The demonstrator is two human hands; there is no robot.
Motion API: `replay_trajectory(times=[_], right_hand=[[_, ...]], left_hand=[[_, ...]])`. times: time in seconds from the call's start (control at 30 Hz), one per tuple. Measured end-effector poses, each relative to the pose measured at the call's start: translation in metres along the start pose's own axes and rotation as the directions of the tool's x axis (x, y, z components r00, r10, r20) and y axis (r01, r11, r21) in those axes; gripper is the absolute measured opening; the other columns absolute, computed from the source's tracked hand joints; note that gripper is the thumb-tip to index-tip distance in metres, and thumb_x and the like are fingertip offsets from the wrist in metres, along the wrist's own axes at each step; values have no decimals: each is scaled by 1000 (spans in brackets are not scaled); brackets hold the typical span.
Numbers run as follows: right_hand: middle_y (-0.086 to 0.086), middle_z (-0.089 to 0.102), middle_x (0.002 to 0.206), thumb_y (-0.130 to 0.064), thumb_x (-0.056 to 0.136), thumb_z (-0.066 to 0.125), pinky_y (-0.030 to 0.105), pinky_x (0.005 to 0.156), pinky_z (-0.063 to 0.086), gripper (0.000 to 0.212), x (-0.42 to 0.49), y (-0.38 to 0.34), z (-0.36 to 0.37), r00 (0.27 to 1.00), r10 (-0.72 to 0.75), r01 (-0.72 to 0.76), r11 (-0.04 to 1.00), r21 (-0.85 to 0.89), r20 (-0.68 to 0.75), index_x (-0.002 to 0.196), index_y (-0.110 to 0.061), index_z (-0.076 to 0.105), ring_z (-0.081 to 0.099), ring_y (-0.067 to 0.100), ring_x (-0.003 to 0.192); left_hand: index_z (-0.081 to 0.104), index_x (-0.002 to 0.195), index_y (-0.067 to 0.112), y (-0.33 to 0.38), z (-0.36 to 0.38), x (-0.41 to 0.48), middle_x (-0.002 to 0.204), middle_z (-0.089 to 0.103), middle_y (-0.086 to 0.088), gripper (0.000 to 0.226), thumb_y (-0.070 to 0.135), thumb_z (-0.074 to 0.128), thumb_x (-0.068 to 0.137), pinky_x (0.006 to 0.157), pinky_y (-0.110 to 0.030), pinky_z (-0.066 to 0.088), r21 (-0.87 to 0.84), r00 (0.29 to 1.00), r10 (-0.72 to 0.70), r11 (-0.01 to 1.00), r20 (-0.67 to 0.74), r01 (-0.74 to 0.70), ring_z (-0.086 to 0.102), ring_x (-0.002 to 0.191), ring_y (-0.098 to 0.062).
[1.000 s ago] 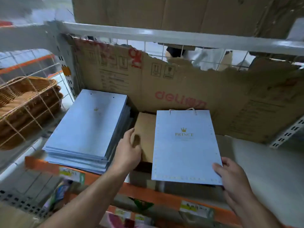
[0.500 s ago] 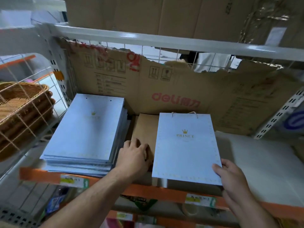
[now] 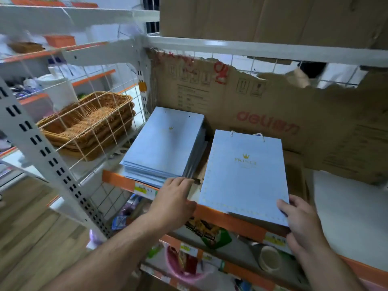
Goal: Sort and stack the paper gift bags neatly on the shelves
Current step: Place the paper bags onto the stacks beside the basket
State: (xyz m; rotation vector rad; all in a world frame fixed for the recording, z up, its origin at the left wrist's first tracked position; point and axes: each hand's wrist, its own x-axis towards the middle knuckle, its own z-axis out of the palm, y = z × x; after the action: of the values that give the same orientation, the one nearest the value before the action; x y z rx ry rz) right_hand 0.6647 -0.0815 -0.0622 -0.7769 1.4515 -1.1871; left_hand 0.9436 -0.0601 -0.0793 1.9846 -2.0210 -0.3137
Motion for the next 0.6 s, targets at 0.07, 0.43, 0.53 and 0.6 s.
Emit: replay_trajectory(times=[0.07, 0.43, 0.53, 0.6], right_hand=[[14, 70, 98, -2, 99, 54, 40, 75, 54, 9, -2, -2, 10, 1000, -15, 15, 1000, -10, 10, 102, -7, 60, 68, 29, 86], [12, 70, 97, -2, 100, 53, 36, 65, 52, 8, -16, 3, 115, 999, -41, 40, 998, 42, 28, 105, -6, 57, 69, 25, 83], [10, 71, 94, -2, 98, 55, 32, 60, 53, 8, -23, 6, 155, 998, -61, 60, 997, 49, 21, 104, -8, 57, 72, 19, 73], [11, 71, 95, -2, 98, 56, 32, 60, 53, 8, -28, 9, 177, 997, -77, 76, 996, 51, 7, 103, -7, 56, 71, 21, 75]], left_hand=[[40, 147, 24, -14, -8, -3, 146, 45, 4, 62, 37, 64, 91, 112, -34, 32, -14, 999, -32, 999, -25, 31, 32, 135, -20], [24, 155, 17, -144, -41, 9, 158, 27, -7, 93, 51, 73, 83, 118, -33, 22, -39, 974, -184, 983, -134, 180, 22, 144, -25], [13, 158, 19, -181, -44, 20, 160, 17, -9, 110, 60, 75, 77, 120, -39, 22, -30, 980, -171, 985, -97, 169, 19, 145, -28], [7, 159, 22, -197, -47, 28, 159, 19, -4, 118, 63, 77, 73, 118, -42, 27, -82, 987, -157, 985, -41, 154, 24, 144, -27]])
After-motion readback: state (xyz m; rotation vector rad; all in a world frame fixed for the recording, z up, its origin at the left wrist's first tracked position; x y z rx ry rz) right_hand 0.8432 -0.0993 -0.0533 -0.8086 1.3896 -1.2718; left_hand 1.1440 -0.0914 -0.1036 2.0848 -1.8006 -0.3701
